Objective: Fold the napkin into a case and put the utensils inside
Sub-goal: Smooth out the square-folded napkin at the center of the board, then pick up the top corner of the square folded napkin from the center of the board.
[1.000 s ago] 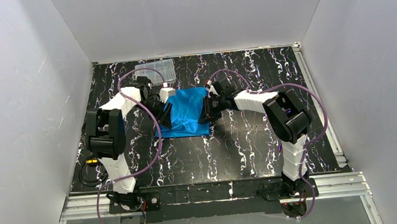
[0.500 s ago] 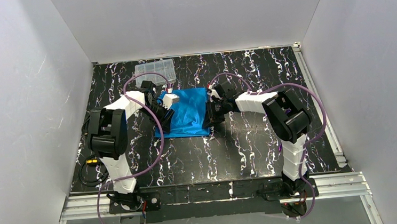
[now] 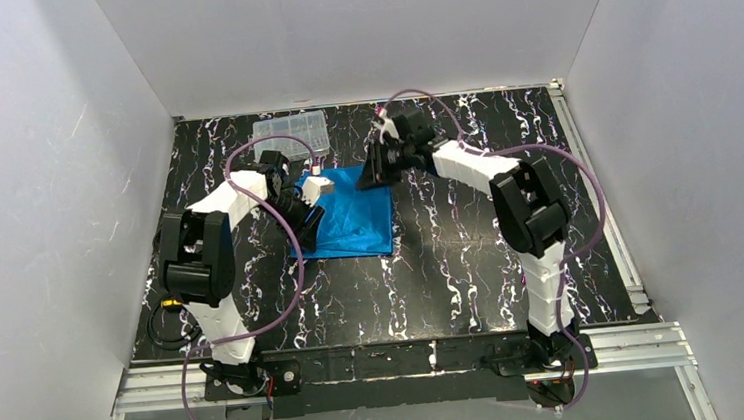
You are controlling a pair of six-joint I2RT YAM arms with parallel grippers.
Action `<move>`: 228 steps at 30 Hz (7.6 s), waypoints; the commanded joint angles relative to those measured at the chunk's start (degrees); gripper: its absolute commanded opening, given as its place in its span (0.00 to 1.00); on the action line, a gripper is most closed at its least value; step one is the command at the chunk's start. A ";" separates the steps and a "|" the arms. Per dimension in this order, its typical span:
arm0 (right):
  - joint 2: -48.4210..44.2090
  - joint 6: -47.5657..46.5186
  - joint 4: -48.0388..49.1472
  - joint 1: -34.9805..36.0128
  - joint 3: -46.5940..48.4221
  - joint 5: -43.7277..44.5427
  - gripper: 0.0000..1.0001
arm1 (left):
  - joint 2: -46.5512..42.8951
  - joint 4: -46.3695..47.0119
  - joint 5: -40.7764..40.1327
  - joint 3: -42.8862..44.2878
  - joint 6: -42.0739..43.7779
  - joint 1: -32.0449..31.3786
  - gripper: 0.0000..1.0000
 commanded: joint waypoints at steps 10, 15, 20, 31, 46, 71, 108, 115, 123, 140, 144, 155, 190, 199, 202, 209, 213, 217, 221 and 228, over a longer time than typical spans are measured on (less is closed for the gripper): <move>17.98 4.78 5.62 -7.00 13.95 -4.95 0.24 | -2.21 -0.76 1.50 -2.33 1.42 0.01 0.44; 20.09 5.39 6.61 -7.49 13.61 -7.72 0.24 | -0.62 -0.34 0.46 -3.36 2.63 0.01 0.41; 18.28 11.88 15.91 -8.36 11.90 -14.67 0.27 | -0.50 0.43 -1.97 -4.74 4.40 -0.05 0.38; 23.29 22.47 29.58 -12.38 11.20 -18.44 0.25 | -0.52 1.11 -3.16 -5.23 5.14 -0.08 0.37; 24.04 13.06 20.89 -14.55 12.22 -13.35 0.30 | -0.70 1.27 -4.69 -6.14 6.76 -0.08 0.36; 8.68 11.63 27.13 -12.18 -11.35 -8.48 0.15 | -0.69 1.17 -5.57 -5.17 6.90 -0.08 0.35; -8.40 5.73 16.94 -6.41 -28.66 -15.16 0.24 | -0.95 1.13 -7.20 -5.55 8.09 -0.08 0.35; -4.81 11.47 22.19 -5.07 -20.80 -15.54 0.25 | -1.23 1.10 -7.66 -5.67 8.29 -0.08 0.34; 3.98 17.43 30.26 -4.28 -15.98 -13.55 0.22 | -1.56 0.84 -8.78 -5.47 8.38 -0.08 0.34; 6.17 8.65 13.58 -3.64 -0.67 -12.00 0.23 | -2.51 -2.71 8.04 18.20 -17.38 6.07 0.54; 6.94 10.99 16.90 -1.85 -0.92 -10.66 0.20 | 3.18 3.46 7.12 20.47 -24.08 7.38 0.49; 9.32 16.44 25.04 1.28 -5.55 -6.76 0.05 | 13.54 12.36 6.47 24.08 -30.72 7.39 0.39; 13.09 21.21 36.48 1.77 -13.60 -11.23 0.01 | 21.51 18.86 0.67 29.15 -32.79 5.46 0.18; 13.54 21.15 36.53 1.69 -13.43 -11.00 0.01 | 18.76 20.50 2.69 27.74 -32.96 5.37 0.03; 13.42 21.13 36.43 1.67 -13.34 -11.05 0.01 | 18.50 20.50 2.61 27.40 -32.47 5.37 0.02; 13.37 20.90 35.84 1.70 -13.12 -10.93 0.01 | 17.08 20.61 2.88 26.13 -31.18 5.37 0.00; 13.30 20.88 35.69 1.67 -12.99 -10.96 0.01 | 15.67 20.78 -0.85 25.36 -30.18 5.20 0.23; 13.28 20.86 35.62 1.68 -13.07 -11.03 0.01 | 15.85 21.44 -2.87 25.49 -29.03 5.20 0.39; 13.16 20.87 35.49 1.69 -12.99 -11.07 0.01 | 18.05 20.14 -2.07 27.72 -29.49 5.20 0.40; 13.29 20.77 35.45 1.68 -12.90 -11.57 0.01 | 20.79 19.42 -1.23 28.77 -29.72 5.11 0.38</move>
